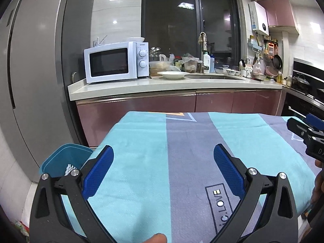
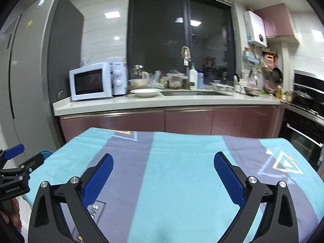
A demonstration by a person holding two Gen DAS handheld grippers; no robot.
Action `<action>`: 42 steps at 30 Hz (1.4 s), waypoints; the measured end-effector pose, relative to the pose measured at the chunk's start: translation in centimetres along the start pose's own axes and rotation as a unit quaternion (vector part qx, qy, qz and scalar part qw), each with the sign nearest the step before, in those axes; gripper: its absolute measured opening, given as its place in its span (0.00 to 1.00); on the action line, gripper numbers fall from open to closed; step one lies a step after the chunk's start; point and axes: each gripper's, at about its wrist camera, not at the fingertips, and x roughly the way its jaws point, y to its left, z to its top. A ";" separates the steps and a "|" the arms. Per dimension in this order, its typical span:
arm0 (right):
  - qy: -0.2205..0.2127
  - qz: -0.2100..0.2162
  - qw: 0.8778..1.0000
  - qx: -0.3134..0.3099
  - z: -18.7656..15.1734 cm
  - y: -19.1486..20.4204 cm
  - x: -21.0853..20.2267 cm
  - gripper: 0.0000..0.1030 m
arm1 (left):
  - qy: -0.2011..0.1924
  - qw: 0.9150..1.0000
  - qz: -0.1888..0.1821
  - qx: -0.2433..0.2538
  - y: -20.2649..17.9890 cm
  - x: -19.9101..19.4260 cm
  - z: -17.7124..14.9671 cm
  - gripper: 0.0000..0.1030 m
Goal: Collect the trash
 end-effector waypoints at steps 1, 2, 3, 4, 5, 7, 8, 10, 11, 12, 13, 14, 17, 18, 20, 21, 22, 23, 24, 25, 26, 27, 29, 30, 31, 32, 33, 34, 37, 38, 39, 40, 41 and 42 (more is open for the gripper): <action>-0.001 -0.003 1.000 0.002 -0.2 -0.3 -0.2 0.93 | -0.002 1.000 -0.004 0.001 -0.2 -0.2 -0.3 0.95; 0.000 -0.011 1.000 0.003 -0.5 -0.6 -0.6 0.93 | -0.003 1.000 -0.007 0.002 -0.2 -0.2 -0.3 0.95; 0.000 -0.017 1.000 0.004 -0.7 -0.9 -0.9 0.93 | -0.006 1.000 -0.012 0.003 -0.4 -0.5 -0.5 0.95; -0.002 -0.024 1.000 0.008 -1.0 -1.3 -1.4 0.93 | -0.007 1.000 -0.016 0.005 -0.5 -0.6 -0.5 0.95; -0.002 -0.027 1.000 0.009 -1.1 -1.5 -1.6 0.93 | -0.010 1.000 -0.020 0.007 -0.8 -0.8 -0.7 0.95; -0.004 -0.040 0.999 0.012 -1.7 -1.9 -2.4 0.93 | -0.015 1.000 -0.027 0.008 -1.2 -1.3 -1.0 0.95; -0.005 -0.043 0.999 0.014 -1.8 -2.1 -2.7 0.93 | -0.016 0.999 -0.029 0.009 -1.4 -1.6 -1.3 0.95; -0.006 -0.051 0.999 0.013 -2.2 -2.3 -3.2 0.93 | -0.018 0.999 -0.032 0.009 -1.7 -1.9 -1.4 0.95; -0.006 -0.055 0.998 0.011 -2.4 -2.3 -3.4 0.93 | -0.020 0.999 -0.033 0.010 -1.8 -2.1 -1.6 0.95; -0.006 -0.059 0.998 0.011 -2.6 -2.4 -3.6 0.93 | -0.020 0.999 -0.036 0.011 -1.9 -2.3 -1.8 0.95; -0.006 -0.062 0.998 0.011 -2.7 -2.5 -3.7 0.93 | -0.020 0.999 -0.038 0.012 -1.9 -2.4 -1.8 0.95; -0.007 -0.064 0.998 0.012 -2.8 -2.5 -4.0 0.93 | -0.022 0.999 -0.040 0.013 -2.0 -2.7 -2.1 0.95; -0.016 -0.076 0.997 0.004 -3.3 -2.3 -5.0 0.93 | -0.027 0.998 -0.046 0.016 -2.0 -3.3 -2.4 0.95; -0.020 -0.081 0.996 0.001 -3.4 -2.2 -5.4 0.93 | -0.027 0.998 -0.046 0.017 -2.0 -3.6 -2.5 0.95; -0.028 -0.084 0.996 0.005 -3.8 -2.1 -6.3 0.93 | -0.031 0.998 -0.054 0.014 -2.0 -4.2 -2.8 0.95; -0.031 -0.086 0.996 0.005 -3.9 -2.0 -6.6 0.93 | -0.034 0.998 -0.053 0.016 -2.0 -4.5 -2.9 0.95; -0.040 -0.093 0.995 0.003 -4.2 -1.9 -7.3 0.93 | -0.038 0.998 -0.054 0.018 -2.1 -4.7 -3.0 0.95; -0.047 -0.098 0.994 0.004 -4.4 -1.8 -7.8 0.93 | -0.043 0.997 -0.054 0.020 -2.0 -5.2 -3.2 0.95; -0.052 -0.100 0.994 0.006 -4.6 -1.8 -8.3 0.93 | -0.047 0.997 -0.055 0.020 -2.0 -5.6 -3.5 0.95; -0.055 -0.101 0.993 0.006 -4.7 -1.7 -8.6 0.93 | -0.050 0.997 -0.057 0.020 -2.0 -6.0 -3.7 0.95; -0.059 -0.105 0.993 0.005 -4.9 -1.6 -9.0 0.93 | -0.054 0.997 -0.057 0.021 -2.0 -6.3 -3.8 0.95; -0.064 -0.108 0.992 0.005 -5.0 -1.6 -9.2 0.93 | -0.060 0.996 -0.055 0.024 -2.1 -6.7 -4.1 0.95; -0.071 -0.113 0.991 0.004 -5.1 -1.4 -9.8 0.93 | -0.067 0.996 -0.052 0.031 -2.1 -7.4 -4.8 0.95; -0.074 -0.115 0.991 0.005 -5.2 -1.4 -10.1 0.93 | -0.069 0.996 -0.050 0.031 -2.1 -7.7 -5.0 0.95; -0.076 -0.115 0.990 0.006 -5.3 -1.4 -10.3 0.93 | -0.070 0.996 -0.049 0.031 -1.9 -7.8 -5.1 0.95; -0.079 -0.116 0.990 0.006 -5.3 -1.4 -10.5 0.93 | -0.071 0.996 -0.047 0.030 -1.7 -8.1 -5.4 0.95; -0.081 -0.116 0.990 0.006 -5.4 -1.3 -10.7 0.93 | -0.071 0.996 -0.045 0.029 -1.5 -8.2 -5.6 0.95; -0.085 -0.117 0.989 0.006 -5.5 -1.3 -11.0 0.93 | -0.073 0.996 -0.042 0.025 -1.2 -8.5 -5.9 0.95; -0.095 -0.117 0.989 0.004 -5.7 -1.0 -11.7 0.93 | -0.081 0.996 -0.032 0.016 -0.4 -9.0 -6.1 0.95; -0.102 -0.116 0.988 0.004 -5.8 -0.9 -12.1 0.93 | -0.087 0.996 -0.030 0.008 0.1 -9.3 -6.2 0.95; -0.111 -0.115 0.987 0.004 -6.0 -0.7 -12.5 0.93 | -0.095 0.995 -0.027 0.000 0.5 -9.5 -6.1 0.95; -0.117 -0.115 0.986 0.001 -6.1 -0.4 -12.8 0.93 | -0.104 0.994 -0.024 -0.006 0.9 -9.9 -6.1 0.95; -0.122 -0.115 0.986 -0.002 -6.2 -0.2 -13.0 0.93 | -0.109 0.994 -0.024 -0.010 1.1 -10.1 -6.1 0.95; -0.128 -0.114 0.985 -0.005 -6.4 0.0 -13.3 0.93 | -0.116 0.993 -0.023 -0.013 1.4 -10.3 -6.0 0.95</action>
